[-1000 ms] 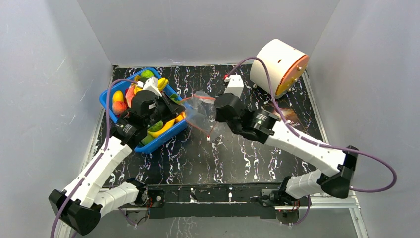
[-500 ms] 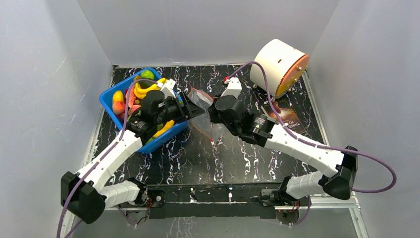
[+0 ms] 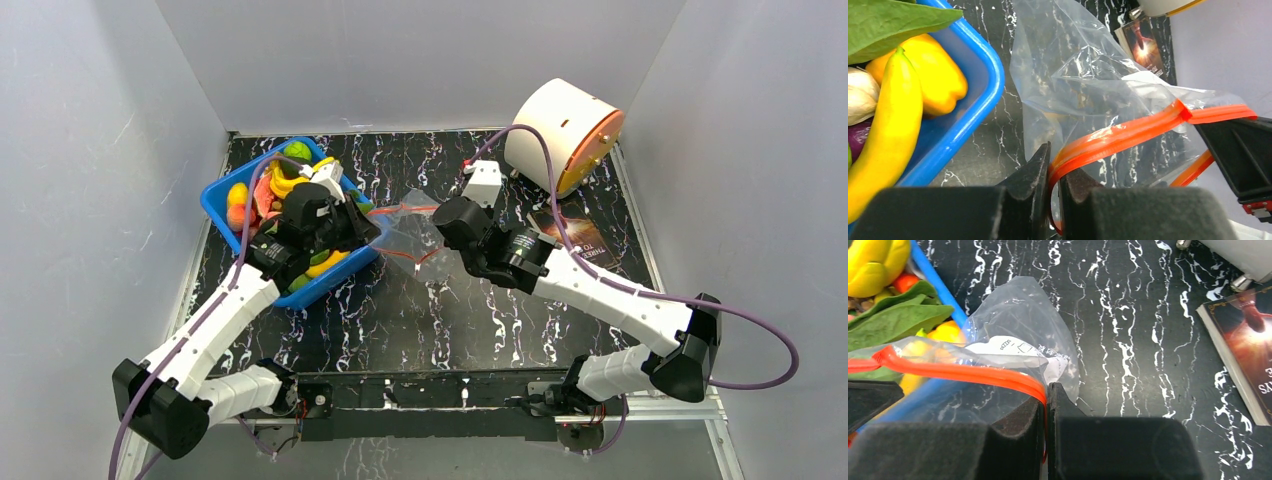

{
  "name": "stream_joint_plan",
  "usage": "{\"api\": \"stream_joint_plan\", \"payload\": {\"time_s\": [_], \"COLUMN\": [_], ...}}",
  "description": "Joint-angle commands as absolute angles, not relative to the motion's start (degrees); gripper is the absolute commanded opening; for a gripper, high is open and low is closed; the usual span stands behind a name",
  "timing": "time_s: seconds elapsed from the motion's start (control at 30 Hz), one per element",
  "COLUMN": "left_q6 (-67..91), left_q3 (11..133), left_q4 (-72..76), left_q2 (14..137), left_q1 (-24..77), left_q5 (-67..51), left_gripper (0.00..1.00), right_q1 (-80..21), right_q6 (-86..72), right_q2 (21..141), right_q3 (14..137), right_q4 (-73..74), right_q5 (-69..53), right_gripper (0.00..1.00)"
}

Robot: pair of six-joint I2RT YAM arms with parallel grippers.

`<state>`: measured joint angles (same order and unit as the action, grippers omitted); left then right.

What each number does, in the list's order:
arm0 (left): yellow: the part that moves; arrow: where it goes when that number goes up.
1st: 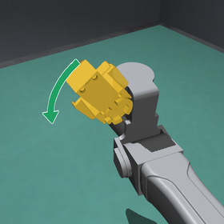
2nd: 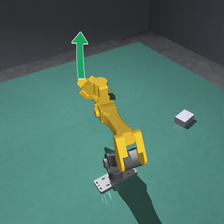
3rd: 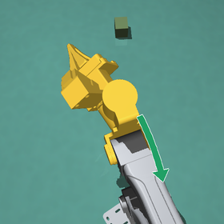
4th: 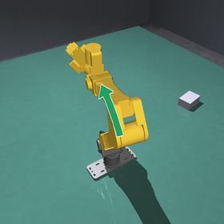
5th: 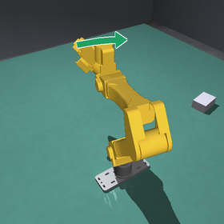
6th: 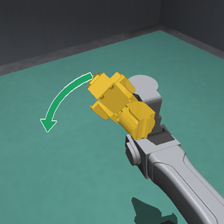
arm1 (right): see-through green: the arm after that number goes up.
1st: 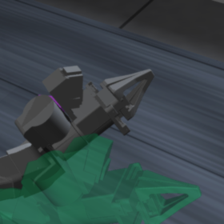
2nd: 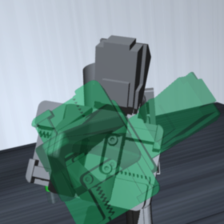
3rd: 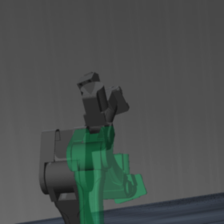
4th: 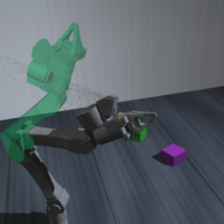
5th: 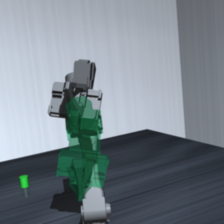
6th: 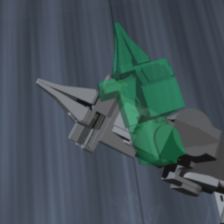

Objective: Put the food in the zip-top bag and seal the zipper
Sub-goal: Open the zipper of the food storage bag at the center of the board.

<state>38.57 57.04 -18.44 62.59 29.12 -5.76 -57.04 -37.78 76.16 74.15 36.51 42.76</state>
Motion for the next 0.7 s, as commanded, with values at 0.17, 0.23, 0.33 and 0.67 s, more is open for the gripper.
{"api": "stream_joint_plan", "payload": {"time_s": [0.17, 0.23, 0.33, 0.67], "left_q6": [34.0, 34.7, 36.7, 37.3], "left_q3": [59.8, 58.2, 56.1, 54.4], "left_q4": [-23.2, -19.6, -14.7, -6.5], "left_q2": [63.2, 62.4, 61.6, 59.3], "left_q1": [29.3, 29.3, 29.3, 29.3], "left_q5": [-5.1, -9.7, -15.7, -26.8], "left_gripper": [0.18, 0.35, 0.44, 0.68], "right_q1": [-56.8, -56.8, -56.8, -56.8], "right_q6": [-37.8, -34.5, -33.0, -35.2], "right_q2": [74.0, 72.8, 71.3, 71.0], "right_q3": [75.0, 73.2, 70.4, 72.5], "right_q4": [40.3, 35.6, 28.9, 35.2], "right_q5": [48.1, 43.4, 35.4, 40.3], "right_gripper": [0.0, 0.0, 0.0, 0.0]}}
